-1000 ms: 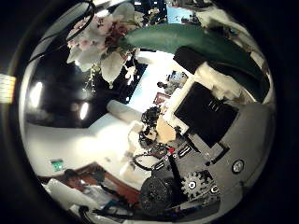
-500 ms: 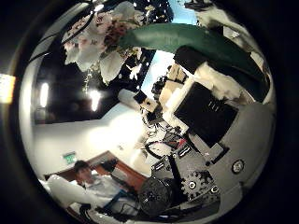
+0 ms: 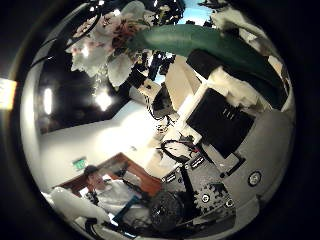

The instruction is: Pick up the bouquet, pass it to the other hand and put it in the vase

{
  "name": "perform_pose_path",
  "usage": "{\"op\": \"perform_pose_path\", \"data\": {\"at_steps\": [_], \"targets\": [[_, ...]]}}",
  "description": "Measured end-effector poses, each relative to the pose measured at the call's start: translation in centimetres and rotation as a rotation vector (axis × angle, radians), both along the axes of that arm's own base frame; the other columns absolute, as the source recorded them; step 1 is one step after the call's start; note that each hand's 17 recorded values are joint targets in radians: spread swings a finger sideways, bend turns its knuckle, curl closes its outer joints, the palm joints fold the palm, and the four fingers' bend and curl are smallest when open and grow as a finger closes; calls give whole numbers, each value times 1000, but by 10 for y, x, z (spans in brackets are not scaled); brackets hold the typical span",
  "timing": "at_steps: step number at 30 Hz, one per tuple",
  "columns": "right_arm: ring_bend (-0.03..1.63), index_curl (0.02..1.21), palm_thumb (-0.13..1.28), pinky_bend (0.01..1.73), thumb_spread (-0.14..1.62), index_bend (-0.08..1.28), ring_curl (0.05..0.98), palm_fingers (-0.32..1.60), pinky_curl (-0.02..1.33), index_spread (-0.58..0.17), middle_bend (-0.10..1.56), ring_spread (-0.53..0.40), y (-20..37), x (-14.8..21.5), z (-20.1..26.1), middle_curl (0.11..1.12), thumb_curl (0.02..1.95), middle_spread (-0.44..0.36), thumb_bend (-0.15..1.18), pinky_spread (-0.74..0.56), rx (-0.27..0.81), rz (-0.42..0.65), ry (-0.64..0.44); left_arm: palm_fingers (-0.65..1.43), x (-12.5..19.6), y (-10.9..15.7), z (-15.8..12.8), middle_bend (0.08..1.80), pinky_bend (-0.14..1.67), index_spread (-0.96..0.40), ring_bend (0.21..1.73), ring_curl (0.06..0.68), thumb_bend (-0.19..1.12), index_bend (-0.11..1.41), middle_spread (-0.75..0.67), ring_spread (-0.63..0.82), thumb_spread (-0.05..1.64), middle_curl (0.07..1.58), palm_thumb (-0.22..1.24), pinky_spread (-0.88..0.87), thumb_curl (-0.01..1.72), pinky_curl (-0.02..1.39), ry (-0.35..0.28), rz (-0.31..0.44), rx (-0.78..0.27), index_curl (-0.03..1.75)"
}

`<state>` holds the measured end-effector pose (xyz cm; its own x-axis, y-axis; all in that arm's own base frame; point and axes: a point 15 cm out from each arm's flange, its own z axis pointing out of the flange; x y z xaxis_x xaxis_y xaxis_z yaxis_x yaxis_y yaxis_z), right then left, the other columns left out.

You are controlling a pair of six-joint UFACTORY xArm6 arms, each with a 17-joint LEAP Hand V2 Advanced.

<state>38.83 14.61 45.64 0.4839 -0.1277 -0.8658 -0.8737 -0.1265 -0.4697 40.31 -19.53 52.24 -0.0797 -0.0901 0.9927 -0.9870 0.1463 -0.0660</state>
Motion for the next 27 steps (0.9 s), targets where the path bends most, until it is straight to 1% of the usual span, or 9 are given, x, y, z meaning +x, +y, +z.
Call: {"op": "perform_pose_path", "data": {"at_steps": [4,6,8,11,12,16,19,24,27], "targets": [[1471,837,1175,1166,815,1195,681,1149,999,-206,1412,-180,4,0,-2,715,1342,-106,-5,-218,-3,6,8,382,-1,-2,6,498,770,34,713,139,-23,223,49,273,932,460,254,214,343,-19,0,-4,-22,388],[1470,837,1180,1164,817,1195,681,1149,1002,-207,1412,-180,6,1,-3,715,1345,-106,0,-218,-7,6,14,506,-1,0,10,605,761,-4,726,138,-19,234,-38,164,932,497,284,139,348,-13,0,-3,-36,406],[1470,837,1173,1163,817,1195,681,1150,1004,-207,1412,-181,6,5,-6,715,1346,-106,-4,-219,-19,-8,14,755,0,2,13,691,871,-63,820,154,-9,208,-129,-14,942,527,331,-30,356,9,2,4,-49,415],[1465,837,1175,1165,817,1196,681,1148,1008,-207,1413,-181,7,9,-13,714,1347,-106,-3,-220,-43,-18,17,1012,0,2,16,791,1017,-170,982,221,14,211,-250,-241,969,591,444,-261,378,62,16,2,-65,455],[1464,837,1175,1165,817,1196,681,1148,1009,-207,1413,-181,7,9,-14,714,1346,-106,-4,-221,-44,-17,18,1160,0,2,16,827,1082,-213,1055,264,53,259,-284,-293,990,625,533,-313,401,94,26,0,-71,488],[1461,839,1156,1166,827,1195,682,1137,1013,-208,1415,-184,3,18,-21,716,1327,-107,-16,-222,-69,-51,18,1269,3,7,29,935,1277,-362,1232,369,103,486,-371,-392,1010,724,695,-414,475,195,24,15,-135,624],[1439,837,1045,1156,843,1174,673,1125,991,-212,1393,-188,-1,26,-29,710,1234,-114,-56,-237,-75,-74,31,1239,3,8,32,1018,1382,-446,1326,423,95,645,-417,-408,1015,779,728,-441,514,248,12,20,-154,723],[1366,793,872,1089,901,928,627,885,892,-264,1228,-209,-4,31,-39,663,1016,-137,-57,-337,-66,-76,66,1212,7,15,37,1141,1492,-528,1411,480,91,827,-450,-406,1016,839,795,-448,575,321,-39,44,-151,840],[1348,733,805,1138,926,607,615,494,865,-281,1086,-229,-9,34,-45,628,903,-147,-56,-406,-59,-83,85,1193,10,21,48,1197,1532,-551,1437,502,81,893,-453,-401,1019,856,822,-438,601,356,-94,59,-142,884]]}}
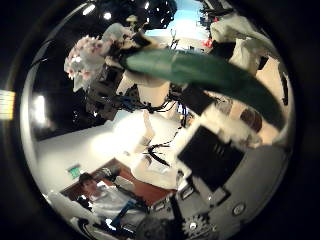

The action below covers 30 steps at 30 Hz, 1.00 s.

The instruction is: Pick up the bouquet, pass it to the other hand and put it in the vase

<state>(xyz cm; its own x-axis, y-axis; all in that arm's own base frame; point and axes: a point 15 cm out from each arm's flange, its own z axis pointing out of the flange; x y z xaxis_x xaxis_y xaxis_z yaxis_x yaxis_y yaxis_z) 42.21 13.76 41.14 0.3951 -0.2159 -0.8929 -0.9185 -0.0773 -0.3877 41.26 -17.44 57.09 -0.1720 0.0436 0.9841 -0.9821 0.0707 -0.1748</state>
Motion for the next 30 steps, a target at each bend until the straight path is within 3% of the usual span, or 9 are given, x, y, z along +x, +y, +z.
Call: {"op": "perform_pose_path", "data": {"at_steps": [2,3,5,10,15,21,30], "targets": [[1306,673,774,1137,938,475,592,279,850,-298,961,-234,-2,2,0,590,841,-140,-51,-387,8,-7,4,1176,1,5,8,1222,1550,-561,1452,515,78,923,-453,-396,1021,862,843,-433,620,376,-40,12,19,905],[1247,645,763,1059,945,455,572,78,843,-299,873,-213,-3,2,1,557,813,-122,-48,-326,10,-8,4,1166,2,7,12,1232,1557,-565,1458,520,73,933,-452,-394,1022,863,847,-431,628,386,-65,17,38,914],[1150,581,736,1007,953,402,519,-21,811,-304,767,-170,-6,2,1,507,760,-86,-48,-230,13,-13,7,1151,4,15,20,1248,1564,-571,1469,529,62,948,-450,-391,1024,865,854,-427,641,403,-113,38,80,929],[907,472,609,875,971,279,394,-129,710,-326,550,40,-3,-7,3,406,623,54,-62,92,45,20,72,1130,11,34,51,1276,1567,-580,1482,545,35,963,-443,-385,1034,863,863,-421,669,439,-183,89,138,955],[743,415,551,738,976,183,318,-90,607,-356,413,164,-3,-16,2,353,529,125,-41,312,80,63,149,1125,13,71,88,1290,1562,-585,1483,554,8,963,-435,-383,1036,857,870,-422,692,469,-272,166,215,973],[665,354,541,670,980,146,276,-32,523,-368,329,215,-3,-15,-1,329,464,143,-32,421,82,63,160,1123,14,119,89,1304,1546,-590,1484,559,-9,957,-430,-385,1037,850,874,-423,714,501,-260,262,292,989],[628,299,556,641,986,148,254,5,454,-373,285,233,-1,-11,-3,325,418,140,-29,461,80,63,163,1123,6,184,74,1311,1520,-596,1482,564,-12,948,-425,-388,1037,840,862,-427,736,542,-218,366,324,1006]]}}
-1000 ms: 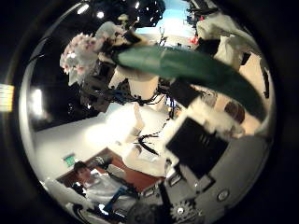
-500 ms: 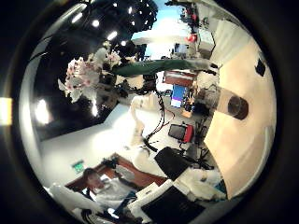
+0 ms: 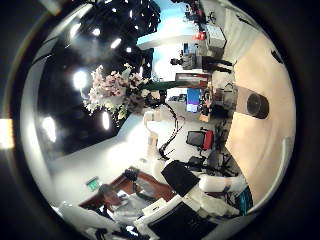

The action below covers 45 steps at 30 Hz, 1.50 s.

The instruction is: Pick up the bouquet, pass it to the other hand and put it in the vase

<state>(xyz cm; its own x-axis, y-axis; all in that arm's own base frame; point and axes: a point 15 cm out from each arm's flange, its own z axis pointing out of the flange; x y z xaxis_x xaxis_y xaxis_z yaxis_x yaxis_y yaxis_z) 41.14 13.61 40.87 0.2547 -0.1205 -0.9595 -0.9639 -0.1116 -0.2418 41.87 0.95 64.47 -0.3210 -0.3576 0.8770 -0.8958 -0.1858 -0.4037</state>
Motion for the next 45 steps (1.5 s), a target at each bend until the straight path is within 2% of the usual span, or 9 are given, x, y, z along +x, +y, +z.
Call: {"op": "perform_pose_path", "data": {"at_steps": [7,12,16,29,45], "targets": [[608,280,570,635,987,150,243,27,418,-372,263,236,3,-1,-1,327,402,128,-26,464,-1,4,6,1123,0,18,-33,1316,1498,-601,1480,566,-11,941,-422,-389,1030,833,855,-432,743,575,45,26,-59,1017],[594,273,577,632,991,154,236,42,396,-373,253,227,3,-2,-3,329,395,127,-28,464,-1,6,11,1124,-3,18,-62,1318,1483,-603,1478,567,-12,936,-421,-389,1028,829,851,-436,748,596,97,25,-104,1022],[586,270,578,628,992,155,233,53,382,-373,247,224,2,-3,-4,331,391,118,-28,463,2,4,13,1125,-4,20,-74,1319,1474,-605,1478,568,-13,934,-420,-390,1028,826,845,-439,747,610,102,26,-90,1026],[573,263,583,616,993,153,225,81,343,-372,233,224,1,-3,-4,336,387,114,-28,463,2,1,6,1120,-5,32,-86,1326,1438,-612,1474,574,-13,935,-418,-384,1034,819,843,-443,743,661,116,48,-62,1040],[550,259,602,612,995,151,221,82,314,-366,213,222,8,1,-9,337,388,114,-27,455,-10,-2,17,1122,-3,32,-91,1330,1397,-617,1471,578,-14,929,-416,-384,1031,813,842,-459,736,719,107,57,-46,1049]]}}
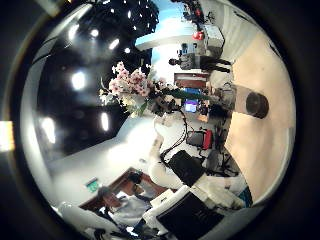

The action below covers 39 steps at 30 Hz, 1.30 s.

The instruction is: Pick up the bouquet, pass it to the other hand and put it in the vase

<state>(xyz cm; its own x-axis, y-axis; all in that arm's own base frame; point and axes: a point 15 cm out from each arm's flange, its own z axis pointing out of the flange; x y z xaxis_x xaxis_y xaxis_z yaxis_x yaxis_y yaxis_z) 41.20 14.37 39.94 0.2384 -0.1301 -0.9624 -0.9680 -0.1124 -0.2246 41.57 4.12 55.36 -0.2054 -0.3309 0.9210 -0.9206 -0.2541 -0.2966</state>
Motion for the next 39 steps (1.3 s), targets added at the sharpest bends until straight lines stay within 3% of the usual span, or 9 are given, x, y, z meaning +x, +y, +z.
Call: {"op": "perform_pose_path", "data": {"at_steps": [7,9,10,11,14,19,22,29,39], "targets": [[545,257,602,615,995,150,221,84,306,-363,209,223,0,1,-2,338,387,114,-27,453,2,0,6,1021,1,3,-15,1280,1347,-619,1424,556,-56,826,-416,-401,981,798,714,-479,685,707,21,10,11,1038],[545,256,605,616,995,150,221,85,304,-363,208,223,-1,1,-2,338,388,114,-26,453,2,-1,5,505,0,2,-26,1220,1261,-588,1278,545,-87,662,-409,-423,960,796,553,-508,623,704,47,-7,3,1004],[544,256,605,616,995,150,221,85,303,-363,208,223,-1,1,-2,338,388,114,-26,453,2,-1,4,150,0,1,-32,1136,1149,-542,1222,551,-85,607,-372,-369,956,788,500,-458,599,702,60,-21,-4,982],[544,256,606,616,996,150,221,85,303,-363,208,223,-1,1,-2,339,389,114,-26,453,2,-1,5,-54,1,0,-39,1070,1023,-493,1167,531,-79,597,-328,-297,952,769,459,-371,577,684,67,-36,-13,967],[541,256,606,615,996,152,220,89,299,-360,207,219,-1,1,-2,340,389,114,-27,453,2,-1,3,-227,6,3,-58,753,785,-326,1037,398,-60,455,-154,-79,945,601,386,-127,525,552,66,-79,-40,874],[536,258,606,610,996,155,221,97,293,-355,207,214,-1,0,-3,341,390,114,-27,452,0,2,2,-250,15,15,-91,414,622,-111,839,302,-53,170,141,239,920,436,284,257,447,439,77,-115,-82,690],[541,261,612,604,997,159,221,106,288,-355,199,215,-1,-2,-2,340,392,114,-26,452,-1,9,0,-199,18,31,-104,324,545,-53,754,265,-50,119,229,340,902,388,244,382,413,390,81,-96,-101,598],[538,263,616,605,999,156,221,116,283,-344,198,211,-2,-3,0,341,392,110,-27,459,-3,7,-4,-111,20,43,-97,230,463,15,655,223,-37,115,288,429,888,346,229,509,373,324,54,-79,-172,440],[538,267,620,610,1000,157,222,123,278,-341,195,209,-2,-4,0,339,394,105,-27,460,-3,13,-12,-90,13,53,-83,183,408,24,568,197,-34,134,313,486,895,326,228,569,346,274,24,-53,-150,328]]}}
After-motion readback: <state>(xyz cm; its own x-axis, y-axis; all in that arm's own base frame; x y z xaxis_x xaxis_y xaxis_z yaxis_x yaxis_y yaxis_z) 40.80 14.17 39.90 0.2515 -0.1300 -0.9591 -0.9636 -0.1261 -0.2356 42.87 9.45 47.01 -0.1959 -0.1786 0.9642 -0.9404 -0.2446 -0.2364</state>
